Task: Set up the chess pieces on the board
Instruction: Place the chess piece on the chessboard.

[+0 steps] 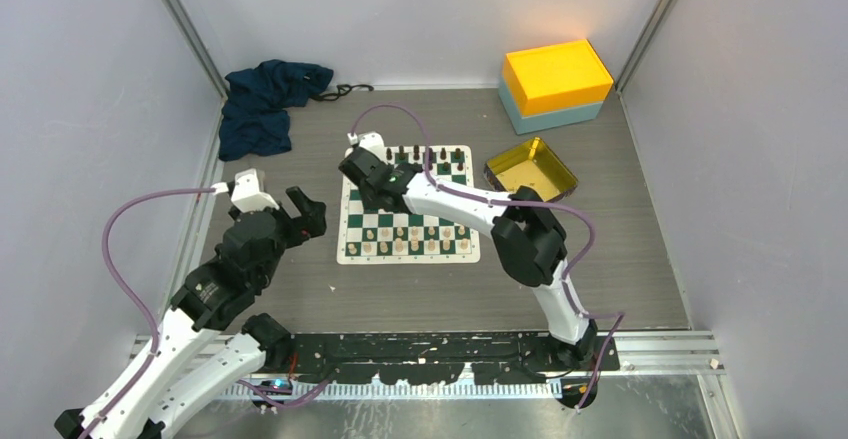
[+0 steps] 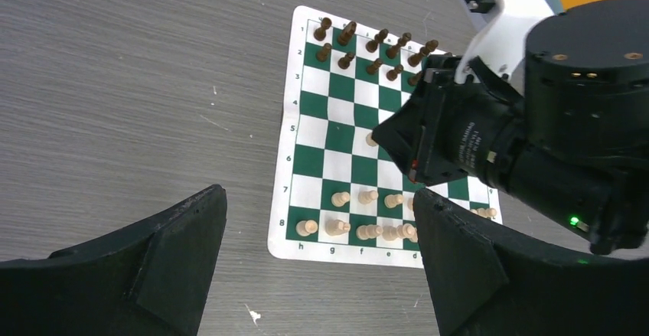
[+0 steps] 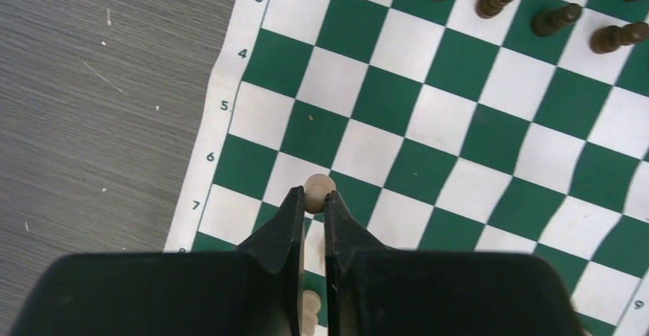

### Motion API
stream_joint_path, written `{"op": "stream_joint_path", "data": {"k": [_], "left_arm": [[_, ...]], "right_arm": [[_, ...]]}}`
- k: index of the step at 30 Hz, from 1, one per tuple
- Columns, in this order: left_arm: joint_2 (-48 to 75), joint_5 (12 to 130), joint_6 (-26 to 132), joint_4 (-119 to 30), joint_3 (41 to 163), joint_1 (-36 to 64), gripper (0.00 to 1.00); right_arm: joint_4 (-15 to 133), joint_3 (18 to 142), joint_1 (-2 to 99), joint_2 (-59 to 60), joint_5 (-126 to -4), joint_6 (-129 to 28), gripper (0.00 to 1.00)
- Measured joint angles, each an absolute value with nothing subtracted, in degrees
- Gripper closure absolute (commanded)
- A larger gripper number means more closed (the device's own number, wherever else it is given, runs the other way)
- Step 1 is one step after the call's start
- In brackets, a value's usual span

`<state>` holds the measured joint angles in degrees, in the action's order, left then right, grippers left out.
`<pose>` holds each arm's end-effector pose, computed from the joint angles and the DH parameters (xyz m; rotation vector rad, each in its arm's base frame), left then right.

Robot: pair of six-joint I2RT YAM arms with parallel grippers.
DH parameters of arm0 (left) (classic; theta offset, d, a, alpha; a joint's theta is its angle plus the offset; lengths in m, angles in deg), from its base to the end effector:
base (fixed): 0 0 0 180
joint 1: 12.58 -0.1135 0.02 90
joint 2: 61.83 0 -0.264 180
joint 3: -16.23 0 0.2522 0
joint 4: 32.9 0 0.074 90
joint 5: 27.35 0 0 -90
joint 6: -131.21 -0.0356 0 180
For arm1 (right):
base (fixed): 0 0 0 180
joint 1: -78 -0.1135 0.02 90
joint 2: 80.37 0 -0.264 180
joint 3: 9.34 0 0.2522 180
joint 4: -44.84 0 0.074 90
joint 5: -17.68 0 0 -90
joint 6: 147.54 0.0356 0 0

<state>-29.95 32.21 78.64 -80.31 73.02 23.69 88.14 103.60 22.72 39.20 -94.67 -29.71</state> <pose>0.1085 -0.0572 0.3191 -0.3629 1.8876 -0.3461 0.2786 0.3783 0.2322 -0.3951 2.3351 0.2222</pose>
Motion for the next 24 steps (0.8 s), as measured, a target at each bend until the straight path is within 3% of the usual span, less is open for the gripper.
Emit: {"op": "stream_joint_path", "data": {"k": [24], "left_arm": [[-31.4,31.8,78.4,-81.2,73.0,23.7,0.09]], "right_arm": [[90.9,113.1,20.4,51.0,-92.2,-29.2,1.0]]}}
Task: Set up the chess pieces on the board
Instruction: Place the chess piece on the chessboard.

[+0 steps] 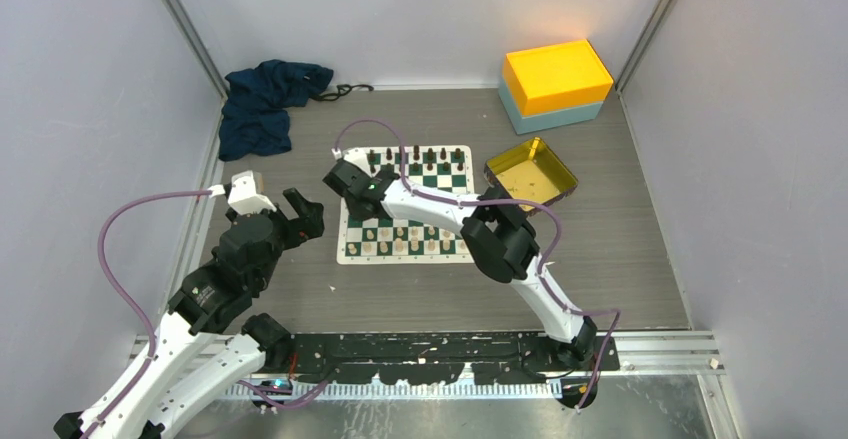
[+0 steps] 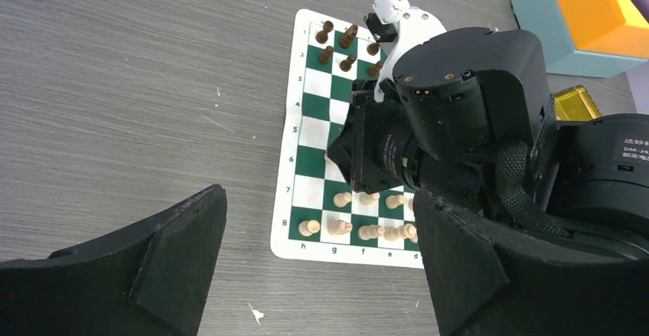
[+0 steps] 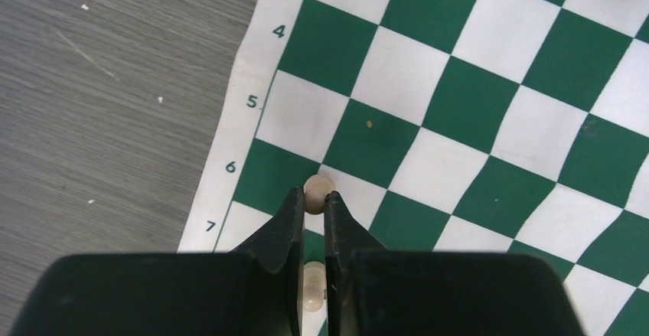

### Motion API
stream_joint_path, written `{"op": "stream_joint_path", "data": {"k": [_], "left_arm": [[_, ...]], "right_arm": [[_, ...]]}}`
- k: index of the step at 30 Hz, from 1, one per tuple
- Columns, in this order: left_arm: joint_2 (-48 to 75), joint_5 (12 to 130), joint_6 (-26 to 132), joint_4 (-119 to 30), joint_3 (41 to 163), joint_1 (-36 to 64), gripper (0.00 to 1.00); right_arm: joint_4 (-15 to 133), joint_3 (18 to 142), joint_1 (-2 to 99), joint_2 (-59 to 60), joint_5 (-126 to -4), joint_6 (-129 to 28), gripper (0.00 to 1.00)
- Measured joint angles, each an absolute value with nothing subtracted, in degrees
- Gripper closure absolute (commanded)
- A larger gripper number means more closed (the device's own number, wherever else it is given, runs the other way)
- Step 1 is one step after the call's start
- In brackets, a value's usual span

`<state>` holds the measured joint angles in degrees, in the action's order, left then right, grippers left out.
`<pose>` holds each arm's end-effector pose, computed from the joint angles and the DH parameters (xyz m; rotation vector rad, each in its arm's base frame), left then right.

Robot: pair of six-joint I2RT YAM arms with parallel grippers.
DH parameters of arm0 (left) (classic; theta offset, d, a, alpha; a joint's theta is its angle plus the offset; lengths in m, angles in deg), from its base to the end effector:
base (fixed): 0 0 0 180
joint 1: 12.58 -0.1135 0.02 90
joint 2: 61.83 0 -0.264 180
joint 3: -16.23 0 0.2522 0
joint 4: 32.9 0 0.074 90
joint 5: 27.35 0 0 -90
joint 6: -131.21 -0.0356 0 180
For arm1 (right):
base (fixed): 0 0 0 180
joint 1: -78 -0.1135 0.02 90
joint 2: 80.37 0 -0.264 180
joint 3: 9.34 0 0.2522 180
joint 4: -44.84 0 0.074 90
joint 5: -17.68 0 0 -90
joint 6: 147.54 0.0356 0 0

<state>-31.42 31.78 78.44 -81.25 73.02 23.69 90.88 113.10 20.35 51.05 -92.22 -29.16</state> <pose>0.1037 -0.0534 0.3201 -0.3661 1.8771 -0.3433 0.2807 0.4205 0.1840 -0.4897 2.4130 0.2131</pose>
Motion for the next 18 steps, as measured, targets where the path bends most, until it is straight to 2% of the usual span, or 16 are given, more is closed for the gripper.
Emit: {"op": "stream_joint_path", "data": {"k": [18], "left_arm": [[-32.3,30.3,76.8,-81.2,75.5,23.7,0.08]], "right_arm": [[94.0,115.4,16.5,51.2,-92.1,-29.8,0.99]]}}
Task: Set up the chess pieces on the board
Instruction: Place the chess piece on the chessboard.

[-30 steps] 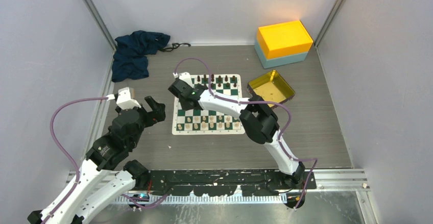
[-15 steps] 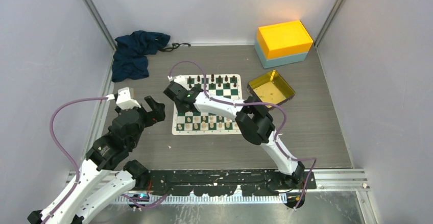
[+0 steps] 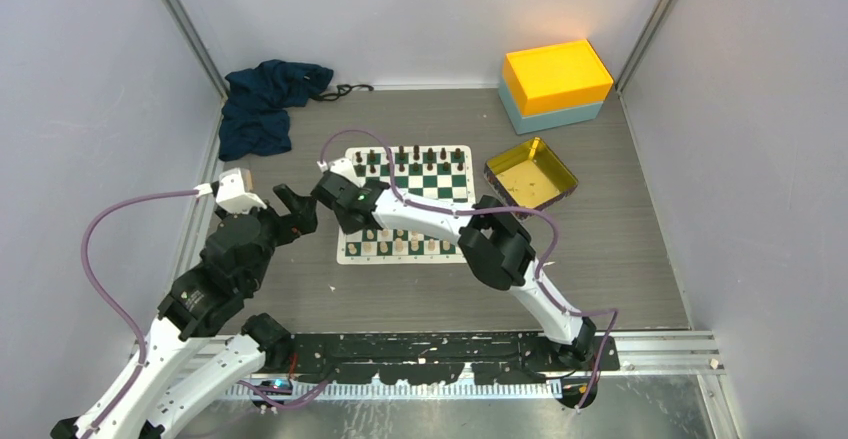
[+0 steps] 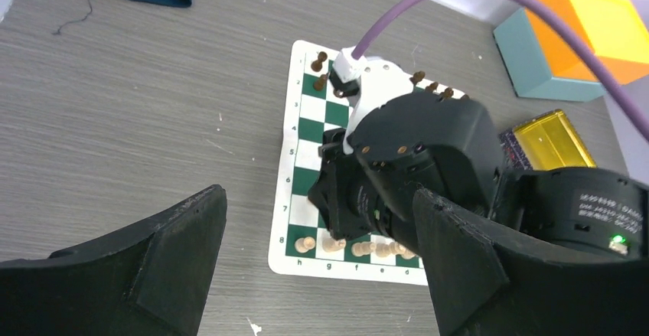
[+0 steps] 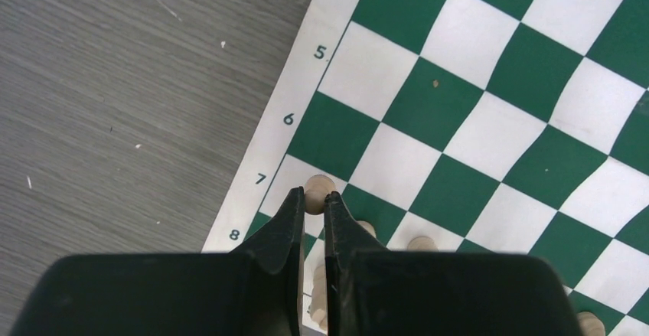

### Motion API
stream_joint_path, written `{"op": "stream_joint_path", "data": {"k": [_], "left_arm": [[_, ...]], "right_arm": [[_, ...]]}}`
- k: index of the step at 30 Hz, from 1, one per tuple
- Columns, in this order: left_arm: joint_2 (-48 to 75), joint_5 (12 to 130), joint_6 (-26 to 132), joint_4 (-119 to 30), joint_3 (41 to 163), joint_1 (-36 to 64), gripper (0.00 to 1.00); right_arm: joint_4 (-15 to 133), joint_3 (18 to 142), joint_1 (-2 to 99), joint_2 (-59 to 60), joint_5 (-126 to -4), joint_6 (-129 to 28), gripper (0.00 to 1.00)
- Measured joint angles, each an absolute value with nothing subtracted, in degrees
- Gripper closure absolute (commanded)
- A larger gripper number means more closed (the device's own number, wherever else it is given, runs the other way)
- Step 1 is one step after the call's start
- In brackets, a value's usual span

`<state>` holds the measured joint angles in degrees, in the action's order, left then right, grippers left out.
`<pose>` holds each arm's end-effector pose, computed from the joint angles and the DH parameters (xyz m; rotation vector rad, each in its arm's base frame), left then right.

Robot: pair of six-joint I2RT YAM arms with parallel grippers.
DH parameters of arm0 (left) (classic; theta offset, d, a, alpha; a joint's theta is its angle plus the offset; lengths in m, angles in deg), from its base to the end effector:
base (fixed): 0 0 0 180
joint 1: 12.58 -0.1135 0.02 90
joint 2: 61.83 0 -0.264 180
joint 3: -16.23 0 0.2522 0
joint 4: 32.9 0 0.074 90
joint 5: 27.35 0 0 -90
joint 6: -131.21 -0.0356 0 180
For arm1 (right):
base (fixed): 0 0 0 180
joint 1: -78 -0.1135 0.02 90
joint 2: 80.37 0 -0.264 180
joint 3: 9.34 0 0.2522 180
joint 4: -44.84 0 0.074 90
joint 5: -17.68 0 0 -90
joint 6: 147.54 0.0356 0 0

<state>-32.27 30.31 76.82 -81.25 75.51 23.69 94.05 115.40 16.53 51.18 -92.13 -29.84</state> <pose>0.0983 -0.0485 0.3355 -0.3682 1.8208 -0.3397 0.2521 0.4384 0.1920 -0.5926 2.4072 0.2231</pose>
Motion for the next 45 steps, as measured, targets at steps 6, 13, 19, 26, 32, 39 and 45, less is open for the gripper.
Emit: {"op": "stream_joint_path", "data": {"k": [6,13,19,26,32,39,45], "left_arm": [[-32.4,30.2,76.6,-81.2,76.7,23.7,0.09],[-32.5,30.2,76.6,-81.3,76.7,23.7,0.09],[-32.5,30.2,76.6,-81.3,76.7,23.7,0.09],[-32.5,30.2,76.6,-81.3,76.7,23.7,0.09],[-32.5,30.2,76.6,-81.3,76.7,23.7,0.09],[-32.5,30.2,76.5,-81.3,76.7,23.7,0.08],[-32.5,30.2,76.5,-81.2,76.7,23.7,0.09]], "right_arm": [[94.6,115.4,15.4,51.2,-92.1,-29.9,0.99],[94.7,115.4,14.9,51.2,-92.1,-29.9,0.99],[94.5,115.4,14.9,51.2,-92.1,-29.9,0.99],[93.7,115.4,15.0,51.6,-92.1,-30.2,0.99],[93.3,115.3,15.0,52.2,-91.7,-30.2,0.99],[93.2,115.0,15.0,52.3,-91.7,-30.2,0.87],[92.9,114.8,15.0,52.4,-91.5,-30.2,0.73]]}}
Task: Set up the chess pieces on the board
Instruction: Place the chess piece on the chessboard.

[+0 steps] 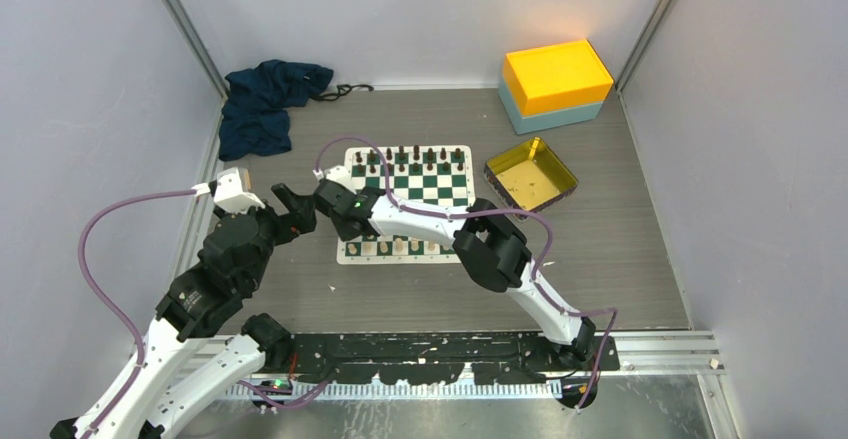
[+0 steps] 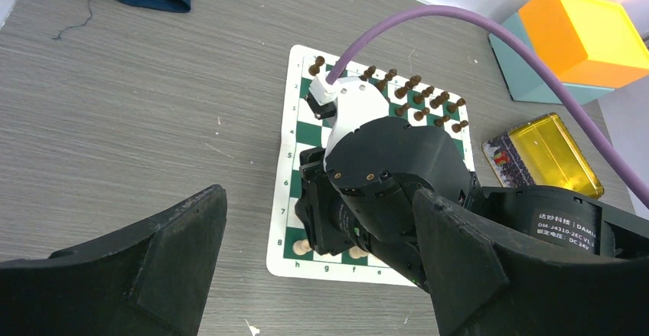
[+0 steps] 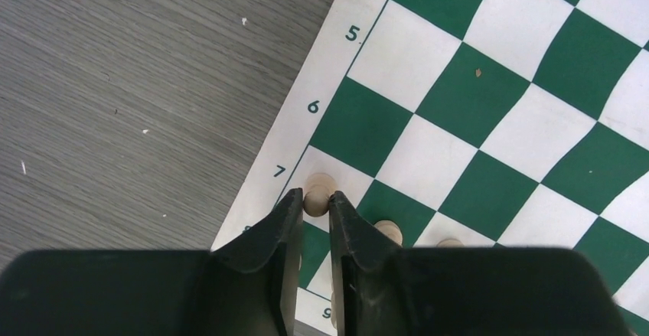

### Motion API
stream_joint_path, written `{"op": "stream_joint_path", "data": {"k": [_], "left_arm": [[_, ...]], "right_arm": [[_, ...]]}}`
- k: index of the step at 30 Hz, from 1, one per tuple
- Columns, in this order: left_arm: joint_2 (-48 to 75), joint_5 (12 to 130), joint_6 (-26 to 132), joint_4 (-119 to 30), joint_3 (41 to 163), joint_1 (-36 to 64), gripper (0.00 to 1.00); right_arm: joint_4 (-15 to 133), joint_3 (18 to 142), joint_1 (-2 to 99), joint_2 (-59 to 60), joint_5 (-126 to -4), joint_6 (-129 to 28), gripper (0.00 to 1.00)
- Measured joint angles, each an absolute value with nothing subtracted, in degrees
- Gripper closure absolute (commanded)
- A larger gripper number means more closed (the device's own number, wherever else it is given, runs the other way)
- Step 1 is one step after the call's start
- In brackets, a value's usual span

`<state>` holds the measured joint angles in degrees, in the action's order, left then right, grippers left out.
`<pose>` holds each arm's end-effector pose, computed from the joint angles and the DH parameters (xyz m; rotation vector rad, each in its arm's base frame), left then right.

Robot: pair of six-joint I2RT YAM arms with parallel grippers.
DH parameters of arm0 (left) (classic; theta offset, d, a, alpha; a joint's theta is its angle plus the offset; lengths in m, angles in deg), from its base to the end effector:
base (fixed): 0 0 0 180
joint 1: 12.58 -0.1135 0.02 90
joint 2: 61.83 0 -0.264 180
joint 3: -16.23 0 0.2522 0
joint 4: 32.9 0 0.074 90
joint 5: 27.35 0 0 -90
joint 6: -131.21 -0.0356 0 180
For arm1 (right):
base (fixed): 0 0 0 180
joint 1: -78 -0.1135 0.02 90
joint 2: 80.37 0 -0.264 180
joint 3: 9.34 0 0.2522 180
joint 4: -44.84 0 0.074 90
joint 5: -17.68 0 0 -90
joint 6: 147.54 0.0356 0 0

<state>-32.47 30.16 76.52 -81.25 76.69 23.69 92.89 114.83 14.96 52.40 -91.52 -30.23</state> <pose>0.0961 -0.0468 0.3424 -0.3706 1.7999 -0.3493 0.2407 0.4473 0.1797 -0.6442 2.4100 0.2322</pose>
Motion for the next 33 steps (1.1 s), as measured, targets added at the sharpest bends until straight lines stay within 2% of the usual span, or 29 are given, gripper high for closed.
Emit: {"op": "stream_joint_path", "data": {"k": [7,33], "left_arm": [[-32.4,30.2,76.5,-81.2,76.7,23.7,0.08],[-31.7,29.0,75.2,-81.6,79.6,23.7,0.07]], "right_arm": [[92.9,114.4,15.0,52.4,-91.5,-30.3,0.68],[93.4,117.2,15.1,52.2,-92.8,-33.8,0.62]]}}
